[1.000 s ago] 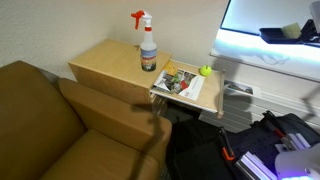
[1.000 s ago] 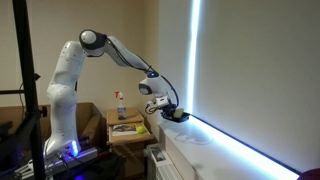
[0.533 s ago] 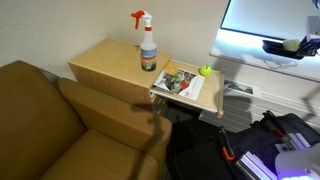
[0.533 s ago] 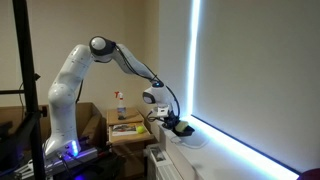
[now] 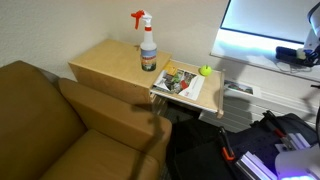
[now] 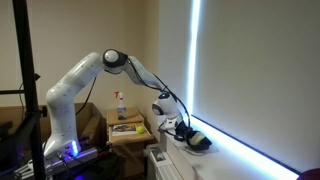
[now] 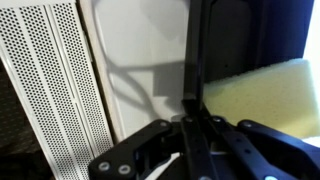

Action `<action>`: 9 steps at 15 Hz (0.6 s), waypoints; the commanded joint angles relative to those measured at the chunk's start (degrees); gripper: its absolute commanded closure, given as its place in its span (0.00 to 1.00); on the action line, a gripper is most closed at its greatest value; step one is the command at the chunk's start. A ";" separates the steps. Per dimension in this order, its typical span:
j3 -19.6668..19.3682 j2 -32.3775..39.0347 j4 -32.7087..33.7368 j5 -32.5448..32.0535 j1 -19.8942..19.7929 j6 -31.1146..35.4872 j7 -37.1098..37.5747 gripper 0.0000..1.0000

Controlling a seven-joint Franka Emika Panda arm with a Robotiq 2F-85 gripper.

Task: Put the black bowl on the windowsill and the green ball on the nightstand

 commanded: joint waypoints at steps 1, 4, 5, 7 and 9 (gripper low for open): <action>0.17 4.94 4.73 -0.92 -2.07 -0.19 1.97 0.98; -0.71 6.80 5.93 -3.23 -3.21 -2.94 4.58 0.68; -0.92 6.68 6.11 -4.07 -3.57 -3.94 5.27 0.62; -0.42 4.10 5.48 -4.72 -4.90 -6.49 4.31 0.47; 1.38 -2.53 0.32 -4.25 -1.83 -6.58 2.71 0.32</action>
